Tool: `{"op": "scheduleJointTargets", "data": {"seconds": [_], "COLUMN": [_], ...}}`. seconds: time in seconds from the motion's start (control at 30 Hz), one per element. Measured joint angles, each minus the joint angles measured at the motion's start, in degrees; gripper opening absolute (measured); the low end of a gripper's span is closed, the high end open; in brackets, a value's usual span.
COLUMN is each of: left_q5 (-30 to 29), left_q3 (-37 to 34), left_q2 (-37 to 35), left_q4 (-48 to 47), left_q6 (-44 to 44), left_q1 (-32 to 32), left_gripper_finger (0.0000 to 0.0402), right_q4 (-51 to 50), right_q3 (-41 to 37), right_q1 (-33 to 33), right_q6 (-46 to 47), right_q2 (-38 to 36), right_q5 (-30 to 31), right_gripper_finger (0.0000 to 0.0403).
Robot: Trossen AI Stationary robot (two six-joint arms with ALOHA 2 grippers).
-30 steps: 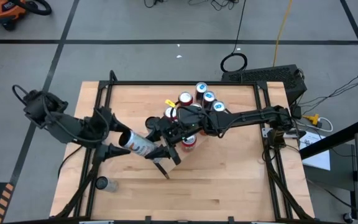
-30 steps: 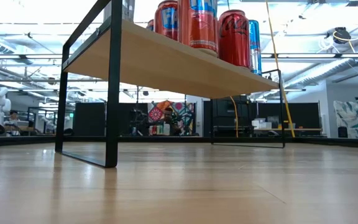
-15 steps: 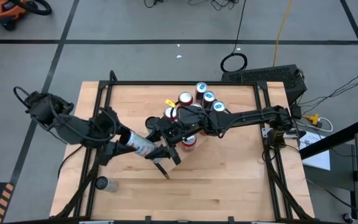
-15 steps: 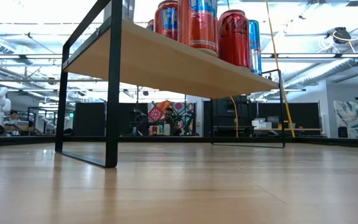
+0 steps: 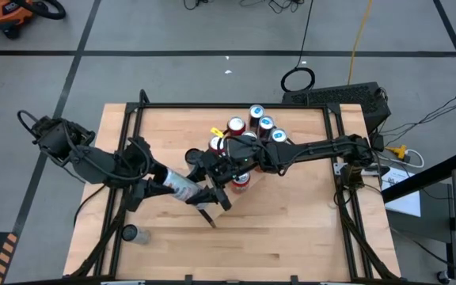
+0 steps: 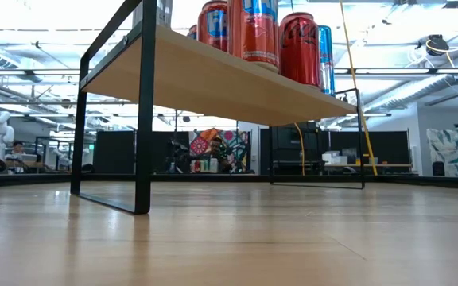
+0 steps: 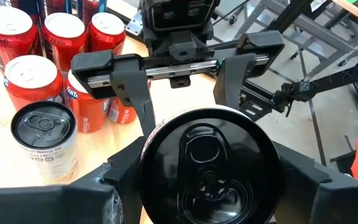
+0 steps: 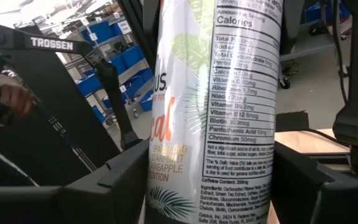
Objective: Place canned beverage on shelf
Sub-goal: Put the right white soda can on the shelf
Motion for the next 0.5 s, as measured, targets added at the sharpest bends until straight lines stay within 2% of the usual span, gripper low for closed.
{"op": "scheduleJointTargets", "data": {"seconds": [0.3, 0.5], "left_q5": [-0.48, -0.40], "left_q3": [-0.02, -0.02], "left_q2": [0.00, 0.00], "left_q4": [-0.39, -1.48], "left_q6": [-0.98, -3.02], "left_q1": [0.02, -0.02], "left_gripper_finger": [0.0247, 0.0247], "right_q4": [-1.88, -5.67], "right_q3": [0.04, 0.04], "right_q1": [-0.04, -0.09], "right_q6": [2.43, 3.11], "right_q2": [-0.12, -1.96], "right_q5": [1.42, 1.46], "right_gripper_finger": [0.0290, 0.0301]}}
